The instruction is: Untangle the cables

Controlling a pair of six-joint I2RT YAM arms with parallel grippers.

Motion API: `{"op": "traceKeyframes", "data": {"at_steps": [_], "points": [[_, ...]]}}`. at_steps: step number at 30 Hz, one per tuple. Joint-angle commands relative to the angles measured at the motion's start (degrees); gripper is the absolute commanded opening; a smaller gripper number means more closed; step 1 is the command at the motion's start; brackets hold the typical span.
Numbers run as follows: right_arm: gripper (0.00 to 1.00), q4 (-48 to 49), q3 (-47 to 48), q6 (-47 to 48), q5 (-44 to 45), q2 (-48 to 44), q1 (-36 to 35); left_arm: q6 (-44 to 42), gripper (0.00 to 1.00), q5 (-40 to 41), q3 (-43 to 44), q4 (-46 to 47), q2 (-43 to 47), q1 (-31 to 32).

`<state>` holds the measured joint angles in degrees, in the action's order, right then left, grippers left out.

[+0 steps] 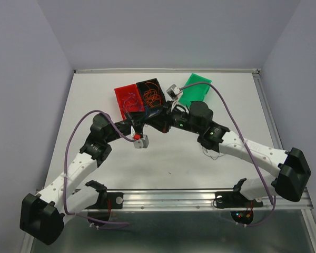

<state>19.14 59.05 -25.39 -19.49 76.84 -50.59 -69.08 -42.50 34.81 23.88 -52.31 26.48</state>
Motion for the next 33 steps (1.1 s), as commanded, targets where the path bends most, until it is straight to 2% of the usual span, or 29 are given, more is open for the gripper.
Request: {"op": "traceKeyframes", "data": {"at_steps": [1,2,5,8,9,12,18,23,33], "points": [[0.17,3.0,-1.5,1.7,5.3,-3.5,-0.9,5.7,0.00,0.9,-1.1,4.9,1.3,0.9],[0.21,2.6,-1.7,1.9,7.2,-4.1,-0.9,8.8,0.00,2.6,-1.0,5.1,1.3,0.9],[0.41,2.2,-3.4,3.3,15.2,-6.0,-0.8,12.5,0.00,4.3,-0.6,5.4,1.3,0.2],[0.52,2.0,-4.9,4.2,23.5,-7.7,-0.8,19.0,0.00,9.9,0.1,8.2,0.6,0.0],[0.60,2.2,-5.3,4.4,26.7,-8.0,-0.8,21.4,0.00,11.2,1.2,8.2,-0.3,-0.2],[0.67,2.4,-6.6,5.2,30.5,-9.2,-0.9,25.7,0.00,15.5,2.8,8.4,-2.6,-0.7],[0.71,4.2,-8.4,6.1,39.3,-10.0,-0.9,36.2,0.00,26.8,10.5,9.9,-11.0,-1.8],[0.71,5.8,-8.9,6.5,40.4,-9.8,-0.8,39.7,0.00,36.1,14.4,13.6,-16.8,-3.5],[0.71,7.5,-9.9,6.8,41.7,-9.7,-0.8,41.1,0.00,37.8,22.2,17.3,-29.9,-9.9]]}}
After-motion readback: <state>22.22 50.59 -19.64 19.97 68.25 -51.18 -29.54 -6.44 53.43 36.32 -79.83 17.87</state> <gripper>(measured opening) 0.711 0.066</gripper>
